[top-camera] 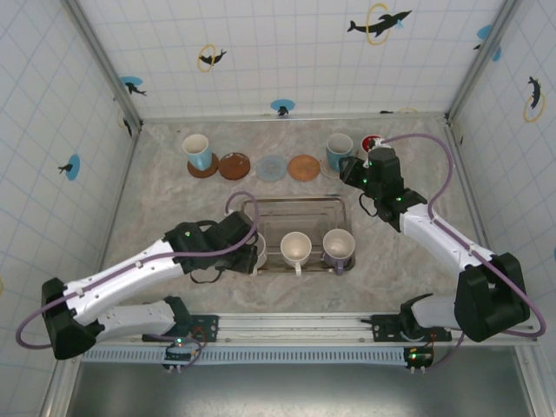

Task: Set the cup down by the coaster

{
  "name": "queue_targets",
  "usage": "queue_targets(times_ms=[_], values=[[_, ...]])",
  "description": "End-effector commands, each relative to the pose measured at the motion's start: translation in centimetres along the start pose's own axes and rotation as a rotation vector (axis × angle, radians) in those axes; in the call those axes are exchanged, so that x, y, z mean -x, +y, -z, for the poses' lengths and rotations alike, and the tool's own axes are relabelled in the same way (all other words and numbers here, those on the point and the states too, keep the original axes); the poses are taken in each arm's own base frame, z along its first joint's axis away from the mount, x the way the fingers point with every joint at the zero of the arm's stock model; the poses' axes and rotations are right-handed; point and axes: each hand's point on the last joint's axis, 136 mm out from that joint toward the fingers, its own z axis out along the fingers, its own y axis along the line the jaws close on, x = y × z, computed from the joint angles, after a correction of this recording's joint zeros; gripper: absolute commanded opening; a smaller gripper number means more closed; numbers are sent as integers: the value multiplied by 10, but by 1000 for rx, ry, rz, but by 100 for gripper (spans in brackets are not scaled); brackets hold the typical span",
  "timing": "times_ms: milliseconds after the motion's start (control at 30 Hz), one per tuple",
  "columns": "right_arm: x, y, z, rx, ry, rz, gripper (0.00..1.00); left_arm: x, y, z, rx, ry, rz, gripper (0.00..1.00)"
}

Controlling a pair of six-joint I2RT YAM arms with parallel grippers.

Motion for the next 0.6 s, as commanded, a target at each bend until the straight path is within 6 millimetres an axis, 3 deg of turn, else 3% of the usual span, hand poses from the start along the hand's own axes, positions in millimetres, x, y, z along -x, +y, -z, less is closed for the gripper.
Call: queue_targets(times_ms=[0,300,567], values=[[5,-3,3,-10,-25,7,52,-11,2,-7,48,24,29,63],[3,-5,1,-21,-19,10,52,-27,6,-27,90,41,76,65],[1,-5,-4,-21,-8,6,51,-25,3,-39,56,-3,124,65]])
